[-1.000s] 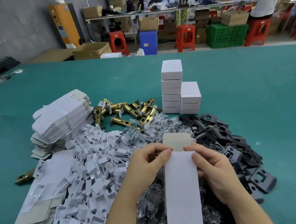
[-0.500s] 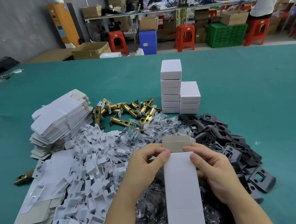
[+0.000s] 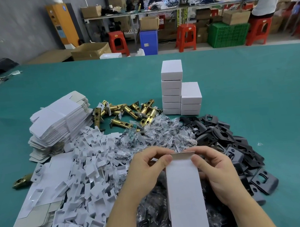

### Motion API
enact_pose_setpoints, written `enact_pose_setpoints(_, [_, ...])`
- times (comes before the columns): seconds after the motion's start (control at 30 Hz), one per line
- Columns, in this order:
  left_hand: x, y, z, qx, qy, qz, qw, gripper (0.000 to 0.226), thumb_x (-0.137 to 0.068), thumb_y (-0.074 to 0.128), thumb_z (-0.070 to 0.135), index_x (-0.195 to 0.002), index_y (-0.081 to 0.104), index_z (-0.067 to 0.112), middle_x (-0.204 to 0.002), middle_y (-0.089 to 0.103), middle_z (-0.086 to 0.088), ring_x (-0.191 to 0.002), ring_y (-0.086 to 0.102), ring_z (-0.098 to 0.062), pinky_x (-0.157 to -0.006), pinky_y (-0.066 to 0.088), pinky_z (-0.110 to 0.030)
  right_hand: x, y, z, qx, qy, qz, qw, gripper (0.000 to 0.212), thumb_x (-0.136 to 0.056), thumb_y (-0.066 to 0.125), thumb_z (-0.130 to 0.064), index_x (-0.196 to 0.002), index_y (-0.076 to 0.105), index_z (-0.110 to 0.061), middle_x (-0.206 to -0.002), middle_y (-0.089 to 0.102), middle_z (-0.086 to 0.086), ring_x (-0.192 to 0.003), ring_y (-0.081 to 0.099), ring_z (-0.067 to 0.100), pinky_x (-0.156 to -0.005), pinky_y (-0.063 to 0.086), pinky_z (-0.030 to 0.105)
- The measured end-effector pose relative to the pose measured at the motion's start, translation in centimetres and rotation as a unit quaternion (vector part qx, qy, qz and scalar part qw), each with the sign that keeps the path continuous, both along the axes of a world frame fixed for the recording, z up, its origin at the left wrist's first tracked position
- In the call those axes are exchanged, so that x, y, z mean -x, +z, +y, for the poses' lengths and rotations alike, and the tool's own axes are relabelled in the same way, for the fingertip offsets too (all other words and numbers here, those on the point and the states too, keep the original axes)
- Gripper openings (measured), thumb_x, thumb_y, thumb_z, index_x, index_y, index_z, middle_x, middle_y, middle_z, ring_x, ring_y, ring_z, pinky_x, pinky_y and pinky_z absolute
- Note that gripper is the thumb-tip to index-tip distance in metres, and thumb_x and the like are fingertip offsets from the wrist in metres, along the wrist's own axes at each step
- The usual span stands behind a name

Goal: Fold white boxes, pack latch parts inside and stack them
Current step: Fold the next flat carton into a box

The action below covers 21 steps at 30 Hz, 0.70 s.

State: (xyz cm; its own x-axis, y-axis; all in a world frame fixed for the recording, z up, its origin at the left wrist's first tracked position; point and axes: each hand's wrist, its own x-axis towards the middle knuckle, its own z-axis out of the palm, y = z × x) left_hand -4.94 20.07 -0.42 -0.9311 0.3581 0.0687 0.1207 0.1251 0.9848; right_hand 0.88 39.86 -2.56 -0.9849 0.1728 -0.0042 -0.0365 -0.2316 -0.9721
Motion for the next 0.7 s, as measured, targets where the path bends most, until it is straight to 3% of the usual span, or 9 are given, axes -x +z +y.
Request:
enact_pose_setpoints(0.07, [-0.06, 0.21, 0.0, -0.006, -0.003, -0.012, 1.0, 0.007, -0.091, 0.074, 0.029, -0.091, 0.079, 0.034, -0.088, 0.075, 0.005, -0.069, 0.068, -0.005, -0.058, 0.051, -0.016, -0.08, 0.11, -0.1, -0.007, 0.003, -0.002, 1.0, 0.021, -0.083, 0.073, -0.024, -0.103, 0.079, -0.019, -0.097, 0.076, 0.012, -0.08, 0.074, 0.027, -0.063, 0.063, 0.037])
enact_pose_setpoints(0.17, [-0.13, 0.32, 0.17, -0.004, 0.011, -0.033, 0.999, 0.031, -0.088, 0.066, 0.053, -0.086, 0.076, 0.024, -0.083, 0.075, 0.002, -0.066, 0.066, -0.004, -0.055, 0.048, -0.01, -0.18, 0.34, -0.48, -0.021, 0.014, 0.001, 1.0, 0.019, -0.082, 0.072, -0.021, -0.099, 0.08, -0.019, -0.093, 0.076, 0.011, -0.076, 0.072, 0.021, -0.061, 0.062, 0.032])
enact_pose_setpoints(0.23, [0.01, 0.17, 0.25, 0.007, 0.021, -0.043, 0.999, 0.031, -0.09, 0.07, 0.049, -0.082, 0.073, 0.019, -0.073, 0.069, 0.002, -0.059, 0.059, -0.005, -0.051, 0.043, -0.011, -0.23, 0.36, -0.65, -0.023, 0.02, 0.001, 1.0, 0.019, -0.081, 0.072, -0.019, -0.098, 0.08, -0.018, -0.091, 0.076, 0.013, -0.075, 0.071, 0.02, -0.061, 0.062, 0.032])
enact_pose_setpoints(0.3, [0.1, 0.0, 0.11, 0.017, 0.001, -0.06, 0.998, 0.017, -0.09, 0.075, 0.039, -0.084, 0.074, 0.023, -0.072, 0.067, 0.01, -0.062, 0.058, -0.003, -0.055, 0.044, -0.013, -0.19, 0.36, -0.76, -0.023, 0.021, 0.001, 1.0, 0.019, -0.08, 0.072, -0.018, -0.097, 0.08, -0.017, -0.091, 0.075, 0.015, -0.076, 0.07, 0.022, -0.061, 0.062, 0.032])
enact_pose_setpoints(0.37, [0.13, 0.01, -0.07, 0.032, -0.036, -0.071, 0.996, 0.006, -0.091, 0.075, 0.035, -0.094, 0.079, 0.032, -0.087, 0.074, 0.014, -0.079, 0.068, -0.005, -0.067, 0.053, -0.019, -0.15, 0.44, -0.84, -0.023, 0.017, 0.005, 1.0, 0.016, -0.08, 0.072, -0.018, -0.093, 0.08, -0.016, -0.097, 0.077, 0.012, -0.077, 0.071, 0.02, -0.062, 0.061, 0.029])
enact_pose_setpoints(0.47, [-0.02, 0.13, -0.11, 0.049, -0.049, -0.072, 0.995, 0.016, -0.094, 0.073, 0.03, -0.103, 0.08, 0.04, -0.101, 0.078, 0.012, -0.094, 0.072, -0.01, -0.077, 0.056, -0.026, -0.11, 0.54, -0.94, -0.038, 0.011, 0.006, 0.999, 0.011, -0.08, 0.071, -0.019, -0.088, 0.079, -0.018, -0.108, 0.077, 0.006, -0.078, 0.071, 0.016, -0.063, 0.059, 0.025])
enact_pose_setpoints(0.6, [-0.23, 0.14, 0.08, 0.049, -0.038, -0.03, 0.998, 0.02, -0.095, 0.072, 0.026, -0.103, 0.08, 0.042, -0.103, 0.077, 0.016, -0.097, 0.07, -0.005, -0.078, 0.054, -0.021, -0.02, 0.28, -0.87, -0.028, 0.013, 0.006, 0.999, 0.024, -0.089, 0.069, -0.014, -0.109, 0.071, -0.029, -0.117, 0.074, 0.0, -0.092, 0.073, 0.017, -0.07, 0.061, 0.03])
enact_pose_setpoints(0.7, [-0.38, 0.18, 0.27, 0.028, 0.009, 0.009, 1.0, 0.02, -0.094, 0.073, 0.023, -0.102, 0.08, 0.041, -0.104, 0.076, 0.019, -0.097, 0.069, -0.003, -0.075, 0.052, -0.017, -0.13, 0.56, -0.82, 0.006, 0.041, -0.021, 0.999, 0.035, -0.09, 0.071, -0.023, -0.121, 0.065, -0.038, -0.119, 0.074, 0.004, -0.097, 0.073, 0.022, -0.066, 0.059, 0.032])
